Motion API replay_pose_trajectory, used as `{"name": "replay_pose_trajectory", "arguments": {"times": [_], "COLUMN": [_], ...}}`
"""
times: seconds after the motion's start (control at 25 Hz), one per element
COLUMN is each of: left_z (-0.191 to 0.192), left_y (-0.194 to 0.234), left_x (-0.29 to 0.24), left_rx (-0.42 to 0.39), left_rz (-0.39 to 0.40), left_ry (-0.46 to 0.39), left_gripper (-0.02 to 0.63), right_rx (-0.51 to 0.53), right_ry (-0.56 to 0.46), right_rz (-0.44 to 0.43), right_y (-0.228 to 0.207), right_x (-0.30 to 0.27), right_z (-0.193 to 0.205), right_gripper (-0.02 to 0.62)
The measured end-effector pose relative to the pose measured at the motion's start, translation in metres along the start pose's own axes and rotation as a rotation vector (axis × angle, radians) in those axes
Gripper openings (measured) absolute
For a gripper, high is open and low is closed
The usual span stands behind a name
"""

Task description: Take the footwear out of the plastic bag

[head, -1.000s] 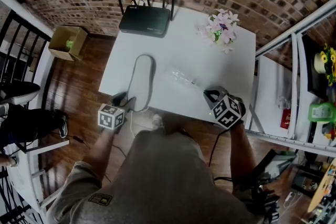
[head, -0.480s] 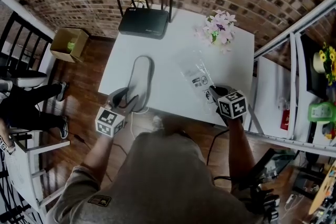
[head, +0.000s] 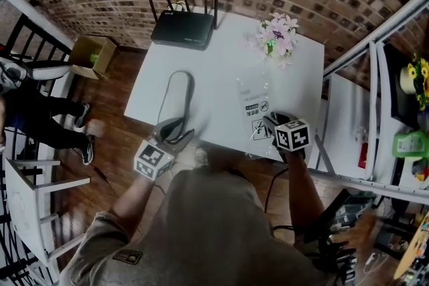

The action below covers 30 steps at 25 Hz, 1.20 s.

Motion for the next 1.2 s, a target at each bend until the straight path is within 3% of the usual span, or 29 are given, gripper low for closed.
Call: {"name": "replay_pose_trajectory", "arguments": {"times": [0.52,0.92,1.2], "left_z": [-0.007,-0.024,-0.022], "left_y": [-0.039,-0.063,-0.083], "left_x": [-0.016,-0.001,0.006], "left_rx": [-0.008,-0.006,0.036], "left_rz": [0.025,0.0,-0.017], "left_ry": [0.031,0.014,-0.015], "left_gripper": [0.187,0.186,0.172], "right_rx": [0.077,0.101,0.139], "right_ry": [0.06,-0.015,-0.096], "right_rz": [-0.063,-0.027,-0.013], "right_y": [0.021,0.019,0.03], "right_x": [-0.024,-0.008,0.03], "right_z": [0.025,0.03,0.04], "right_gripper": [0.199,0.26,0.22]}}
Point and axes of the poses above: the fingertips, and each gripper's own axes: x backward along the fingers, y to its left, z out of its underside, the point moved 3 cm from there along x, backward along the fingers, and after that the axes turned 12 degrees about -x, right-handed, at the moved point
